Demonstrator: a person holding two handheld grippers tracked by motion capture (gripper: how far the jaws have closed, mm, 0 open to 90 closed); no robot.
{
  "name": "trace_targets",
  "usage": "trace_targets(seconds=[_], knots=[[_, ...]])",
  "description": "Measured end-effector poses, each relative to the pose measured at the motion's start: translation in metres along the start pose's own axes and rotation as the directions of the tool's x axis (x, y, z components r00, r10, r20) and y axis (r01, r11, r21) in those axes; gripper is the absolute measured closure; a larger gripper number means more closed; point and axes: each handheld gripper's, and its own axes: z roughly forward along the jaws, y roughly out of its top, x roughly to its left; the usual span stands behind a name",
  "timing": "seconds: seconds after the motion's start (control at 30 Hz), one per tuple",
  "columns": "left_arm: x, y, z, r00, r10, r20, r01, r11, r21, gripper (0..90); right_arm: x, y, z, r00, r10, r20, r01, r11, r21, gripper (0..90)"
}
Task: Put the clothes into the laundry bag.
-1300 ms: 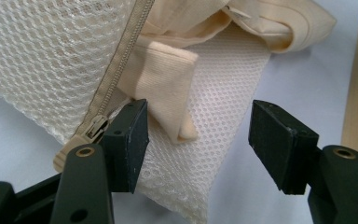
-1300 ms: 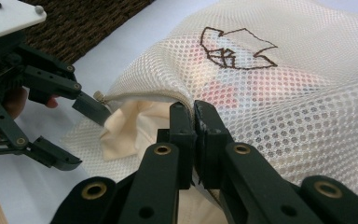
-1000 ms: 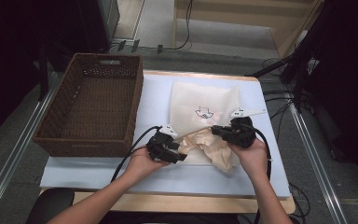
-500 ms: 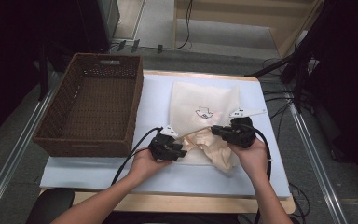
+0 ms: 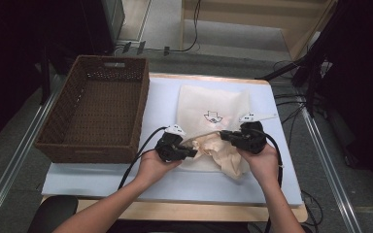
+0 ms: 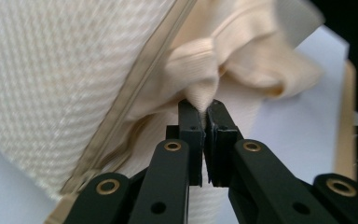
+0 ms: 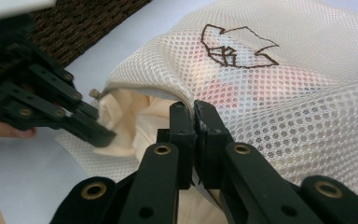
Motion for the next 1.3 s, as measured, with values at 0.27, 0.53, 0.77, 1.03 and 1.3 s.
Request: trace_targets(seconds=[0.27,0.53,0.77,1.03,1.3], knots=[[-0.019,0.019,0.020,0.9969,0.068,0.038,-0.068,0.9976,-0.011,87.7,0.000,0.000,0.000,1.0000,-0.002,0.001,0.002,1.000,-0.003,88.4],[-0.031,0.038,0.040,0.9904,0.136,0.026,-0.136,0.9906,0.012,87.1,0.000,0.000,-0.002,1.0000,0.006,0.007,-0.006,1.000,-0.004,88.4],[-0.025,0.038,0.070,0.9856,0.168,-0.016,-0.166,0.9826,0.083,86.9,-0.001,0.001,-0.003,0.9999,0.012,0.003,-0.012,1.000,-0.010,88.4],[-0.016,0.038,0.081,0.9860,0.159,-0.049,-0.154,0.9832,0.099,86.9,0.000,0.001,-0.003,0.9999,0.013,0.003,-0.013,1.000,-0.005,88.4],[-0.012,0.042,0.084,0.9875,0.140,-0.073,-0.133,0.9862,0.099,86.9,0.000,0.000,-0.002,0.9999,0.013,0.004,-0.013,1.000,-0.004,88.4]])
